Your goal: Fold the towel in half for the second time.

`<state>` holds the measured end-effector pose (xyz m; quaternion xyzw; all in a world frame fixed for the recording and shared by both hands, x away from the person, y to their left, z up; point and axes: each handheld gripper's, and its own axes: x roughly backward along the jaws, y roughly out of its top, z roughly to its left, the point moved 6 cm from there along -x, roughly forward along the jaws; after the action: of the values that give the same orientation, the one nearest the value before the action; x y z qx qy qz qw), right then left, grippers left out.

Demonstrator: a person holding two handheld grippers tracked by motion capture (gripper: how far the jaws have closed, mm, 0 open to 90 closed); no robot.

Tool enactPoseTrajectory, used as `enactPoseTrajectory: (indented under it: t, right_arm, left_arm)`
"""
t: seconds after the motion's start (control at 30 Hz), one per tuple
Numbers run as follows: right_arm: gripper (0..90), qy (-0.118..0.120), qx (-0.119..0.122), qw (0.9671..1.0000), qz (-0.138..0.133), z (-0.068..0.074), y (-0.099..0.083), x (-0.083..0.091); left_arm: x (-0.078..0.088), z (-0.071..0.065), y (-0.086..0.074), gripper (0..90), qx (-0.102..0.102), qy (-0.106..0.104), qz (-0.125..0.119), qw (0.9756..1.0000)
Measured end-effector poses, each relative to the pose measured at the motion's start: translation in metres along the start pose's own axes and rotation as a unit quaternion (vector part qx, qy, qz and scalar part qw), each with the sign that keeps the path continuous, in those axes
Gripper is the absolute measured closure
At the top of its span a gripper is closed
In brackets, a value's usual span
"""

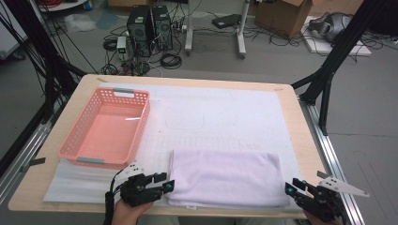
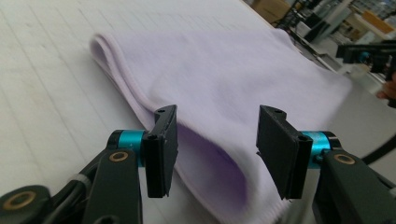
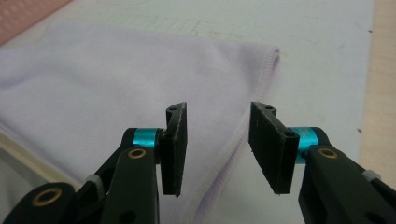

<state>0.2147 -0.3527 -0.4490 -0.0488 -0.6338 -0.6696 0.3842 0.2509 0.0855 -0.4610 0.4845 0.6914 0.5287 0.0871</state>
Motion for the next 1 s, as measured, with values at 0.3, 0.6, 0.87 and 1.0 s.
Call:
enactPoseTrajectory:
  t: [0.3, 0.6, 0.87, 1.0]
  right_arm:
    - [70.1, 0.027, 0.054, 0.9977, 0.029, 0.004, 0.022, -0.046]
    - [71.2, 0.018, 0.058, 0.9951, 0.078, -0.015, 0.027, -0.092]
    - [61.2, -0.013, 0.023, 0.9987, 0.044, -0.041, 0.035, -0.08]
    - [48.2, -0.028, 0.015, 0.9987, 0.04, -0.049, 0.046, -0.08]
  left_arm:
    - [-0.044, 0.025, 0.028, 62.3, -0.033, 0.02, 0.031, 0.9988]
    - [-0.076, 0.042, 0.033, 75.4, -0.084, 0.134, 0.061, 0.9856]
    - [-0.074, 0.057, 0.043, 46.3, -0.031, 0.146, 0.014, 0.9887]
    - [-0.081, 0.06, 0.038, 41.0, -0.01, 0.123, 0.04, 0.9915]
